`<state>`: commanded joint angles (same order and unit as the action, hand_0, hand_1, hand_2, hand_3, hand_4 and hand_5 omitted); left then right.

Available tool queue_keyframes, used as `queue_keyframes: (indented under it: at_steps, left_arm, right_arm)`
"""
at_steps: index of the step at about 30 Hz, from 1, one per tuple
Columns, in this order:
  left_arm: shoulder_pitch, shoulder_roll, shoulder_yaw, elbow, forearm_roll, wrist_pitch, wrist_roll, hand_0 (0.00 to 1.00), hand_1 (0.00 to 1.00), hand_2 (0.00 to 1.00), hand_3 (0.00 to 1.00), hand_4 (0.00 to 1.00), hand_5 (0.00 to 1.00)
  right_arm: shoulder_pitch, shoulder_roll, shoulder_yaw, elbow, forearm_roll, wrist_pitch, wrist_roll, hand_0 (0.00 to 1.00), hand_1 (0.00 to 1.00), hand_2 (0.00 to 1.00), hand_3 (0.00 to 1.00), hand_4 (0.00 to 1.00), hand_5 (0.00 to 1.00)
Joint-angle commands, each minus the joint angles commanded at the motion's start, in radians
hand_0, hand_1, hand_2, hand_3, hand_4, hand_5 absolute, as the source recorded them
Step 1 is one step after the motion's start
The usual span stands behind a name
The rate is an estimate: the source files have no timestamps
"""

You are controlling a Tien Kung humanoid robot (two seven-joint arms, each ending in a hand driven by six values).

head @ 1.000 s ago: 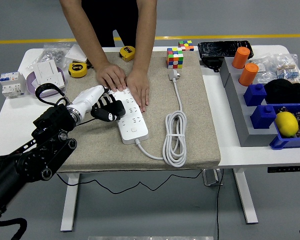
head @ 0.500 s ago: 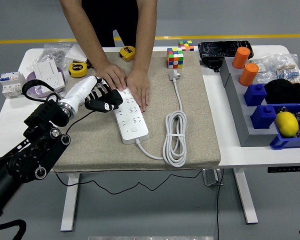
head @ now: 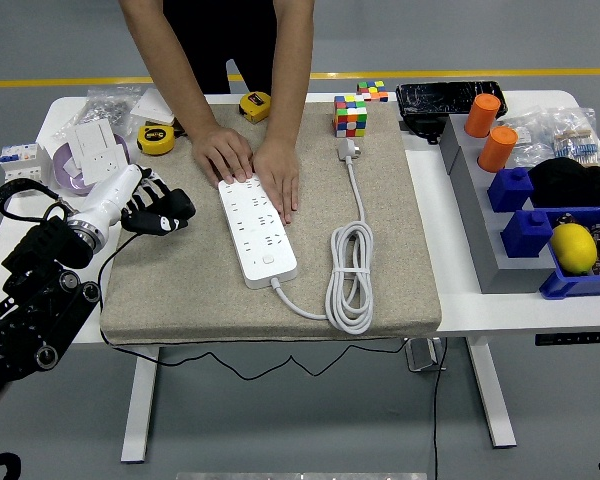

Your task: Pick up the plug,place it near the board,insert it into the board,press the button

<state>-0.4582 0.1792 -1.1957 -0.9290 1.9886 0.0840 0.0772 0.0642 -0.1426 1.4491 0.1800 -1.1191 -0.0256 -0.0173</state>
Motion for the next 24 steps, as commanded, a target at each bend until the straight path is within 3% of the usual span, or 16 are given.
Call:
queue_keyframes:
  at_steps: [2, 3, 8, 9, 14, 15, 20, 21, 24]
  left_arm:
    - [0.001, -0.003, 0.002, 0.005, -0.001, 0.0, -0.003, 0.345, 0.378, 0.35, 0.409, 0.686, 0.18]
    - [0.001, -0.003, 0.004, 0.004, -0.002, -0.002, -0.004, 0.361, 0.456, 0.401, 0.446, 0.698, 0.194]
    - [0.004, -0.002, 0.007, 0.0, -0.039, -0.04, -0.007, 0.361, 0.456, 0.401, 0.446, 0.698, 0.194]
    - [0.004, -0.002, 0.008, 0.001, -0.048, -0.05, -0.007, 0.462, 0.644, 0.579, 0.555, 0.994, 0.269]
    - [0.005, -0.001, 0.015, 0.003, -0.067, -0.071, -0.005, 0.462, 0.644, 0.579, 0.555, 0.994, 0.269]
    - [0.007, -0.001, 0.015, 0.002, -0.072, -0.073, -0.005, 0.702, 0.835, 0.786, 0.801, 0.998, 0.429]
    - [0.011, -0.001, 0.007, -0.004, -0.095, -0.071, -0.009, 0.702, 0.835, 0.786, 0.801, 0.998, 0.429]
    - [0.013, -0.001, 0.001, -0.01, -0.105, -0.069, -0.012, 0.827, 0.952, 0.904, 0.916, 0.998, 0.572]
    - [0.026, -0.006, -0.032, -0.04, -0.139, -0.049, -0.026, 0.827, 0.952, 0.904, 0.916, 0.998, 0.572]
  right_arm:
    - [0.0, 0.0, -0.002, 0.0, 0.001, 0.001, 0.0, 0.998, 0.803, 0.719, 0.727, 0.998, 0.997]
    - [-0.001, 0.0, -0.002, 0.0, 0.001, 0.001, -0.001, 0.998, 0.803, 0.718, 0.727, 0.998, 0.997]
    - [-0.004, -0.001, 0.001, 0.0, -0.003, 0.0, -0.004, 0.998, 0.803, 0.718, 0.727, 0.998, 0.997]
    - [-0.004, -0.002, 0.002, 0.0, -0.004, 0.0, -0.004, 0.998, 0.803, 0.719, 0.727, 0.998, 0.998]
    - [-0.003, -0.001, 0.001, 0.0, -0.003, 0.001, -0.004, 0.998, 0.803, 0.719, 0.727, 0.998, 0.998]
    - [-0.002, -0.001, 0.0, 0.0, -0.003, 0.001, -0.003, 0.998, 0.801, 0.719, 0.727, 0.998, 0.998]
    - [0.001, -0.001, 0.0, 0.0, -0.001, 0.001, -0.002, 0.998, 0.801, 0.719, 0.727, 0.998, 0.998]
    - [0.0, -0.001, -0.001, 0.0, 0.0, 0.001, -0.001, 0.998, 0.801, 0.719, 0.728, 0.998, 0.998]
    - [0.0, 0.0, 0.003, 0.0, -0.002, 0.001, -0.002, 0.998, 0.801, 0.719, 0.728, 0.998, 0.998]
